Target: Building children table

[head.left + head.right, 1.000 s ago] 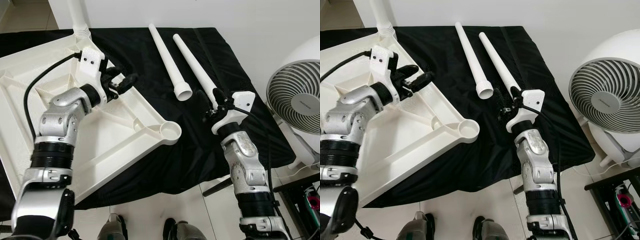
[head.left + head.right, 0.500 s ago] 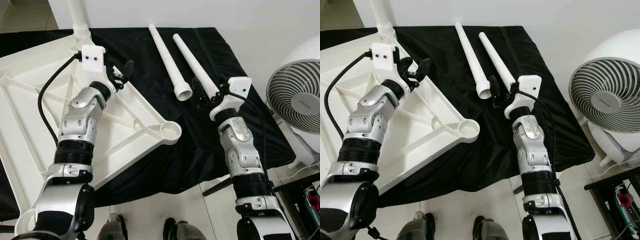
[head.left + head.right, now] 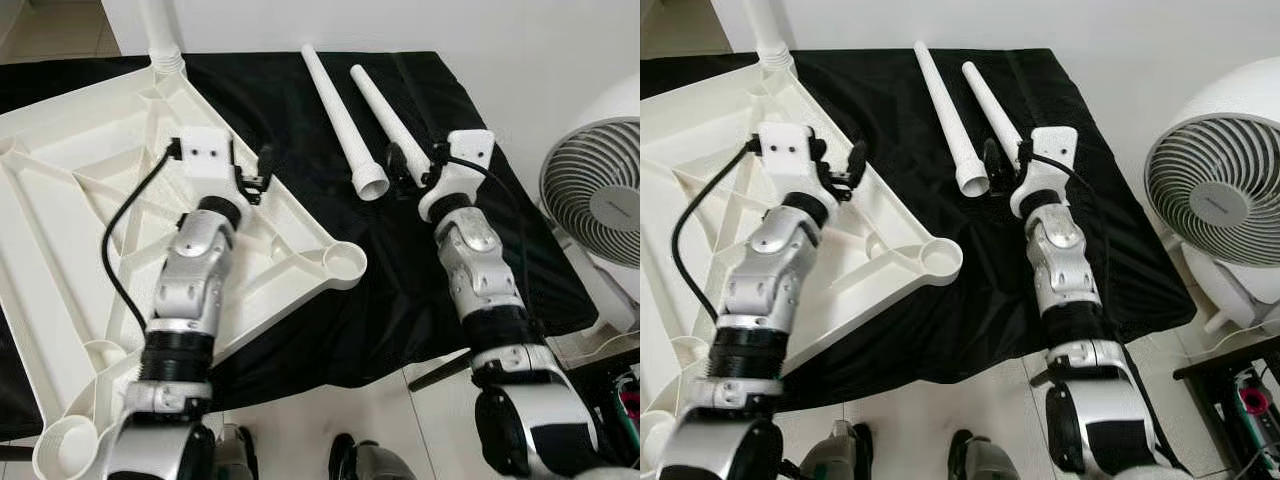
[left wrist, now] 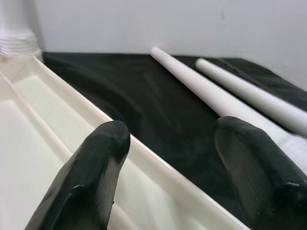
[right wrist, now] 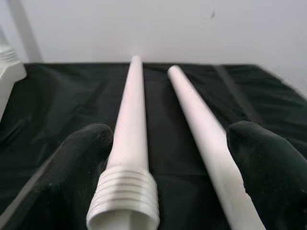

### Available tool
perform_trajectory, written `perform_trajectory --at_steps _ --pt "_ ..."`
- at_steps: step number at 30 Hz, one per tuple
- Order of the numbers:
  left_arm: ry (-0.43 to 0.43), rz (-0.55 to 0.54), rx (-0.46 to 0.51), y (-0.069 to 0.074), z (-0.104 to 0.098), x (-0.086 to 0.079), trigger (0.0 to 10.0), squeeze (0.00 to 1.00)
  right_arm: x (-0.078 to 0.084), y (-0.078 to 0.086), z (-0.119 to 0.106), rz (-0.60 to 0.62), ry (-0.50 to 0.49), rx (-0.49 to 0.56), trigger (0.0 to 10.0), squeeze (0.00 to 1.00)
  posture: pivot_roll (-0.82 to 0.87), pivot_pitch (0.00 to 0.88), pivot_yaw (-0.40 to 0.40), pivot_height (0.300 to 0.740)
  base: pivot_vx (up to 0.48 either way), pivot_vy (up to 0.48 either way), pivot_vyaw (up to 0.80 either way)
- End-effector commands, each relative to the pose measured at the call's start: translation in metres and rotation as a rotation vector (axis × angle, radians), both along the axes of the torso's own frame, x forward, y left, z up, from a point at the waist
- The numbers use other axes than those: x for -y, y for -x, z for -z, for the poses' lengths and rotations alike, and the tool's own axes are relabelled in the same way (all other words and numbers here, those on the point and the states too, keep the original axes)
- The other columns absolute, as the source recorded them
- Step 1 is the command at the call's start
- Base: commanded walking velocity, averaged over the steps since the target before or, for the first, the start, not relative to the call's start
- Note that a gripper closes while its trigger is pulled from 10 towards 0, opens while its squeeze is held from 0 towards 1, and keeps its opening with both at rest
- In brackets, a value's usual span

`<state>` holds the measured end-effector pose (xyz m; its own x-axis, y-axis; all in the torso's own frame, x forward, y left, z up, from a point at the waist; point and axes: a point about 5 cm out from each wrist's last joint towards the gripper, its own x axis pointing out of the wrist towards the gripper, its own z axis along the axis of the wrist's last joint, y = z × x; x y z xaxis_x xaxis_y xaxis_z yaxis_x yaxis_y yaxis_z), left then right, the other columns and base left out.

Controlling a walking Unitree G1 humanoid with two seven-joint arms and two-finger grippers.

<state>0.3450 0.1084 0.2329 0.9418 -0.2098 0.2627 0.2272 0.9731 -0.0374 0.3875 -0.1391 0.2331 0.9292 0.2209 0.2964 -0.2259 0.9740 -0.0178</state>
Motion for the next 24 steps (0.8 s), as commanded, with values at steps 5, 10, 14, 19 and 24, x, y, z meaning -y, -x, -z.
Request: perform_trajectory --at_steps 5,10,14,19,24 --pt "-0.028 -0.045 -0.008 0.01 0.0 0.003 10.0 0.0 -0.003 -0.007 0.004 -0.02 0.01 -0.031 10.0 0.0 0.14 0.288 -0.027 0.74 0.0 0.0 0.0" --pt "-0.033 -0.049 -0.009 0.018 -0.003 0.003 10.0 0.0 -0.006 -0.014 0.003 -0.028 0.023 -0.063 10.0 0.0 0.16 0.323 -0.039 0.74 0.0 0.0 0.0" --pt "-0.041 -0.053 -0.004 0.023 -0.006 0.003 10.0 0.0 -0.01 -0.018 0.006 -0.04 0.031 -0.091 10.0 0.0 0.18 0.339 -0.043 0.74 0.0 0.0 0.0" --pt "-0.097 0.069 0.028 0.044 -0.013 0.015 10.0 0.0 -0.019 -0.022 0.009 -0.08 0.039 -0.122 10.0 0.0 0.21 0.36 -0.055 0.74 0.0 0.0 0.0" --pt "-0.158 0.231 0.056 0.071 -0.013 0.023 10.0 0.0 -0.026 -0.024 0.009 -0.104 0.045 -0.135 10.0 0.0 0.22 0.374 -0.066 0.74 0.0 0.0 0.0"
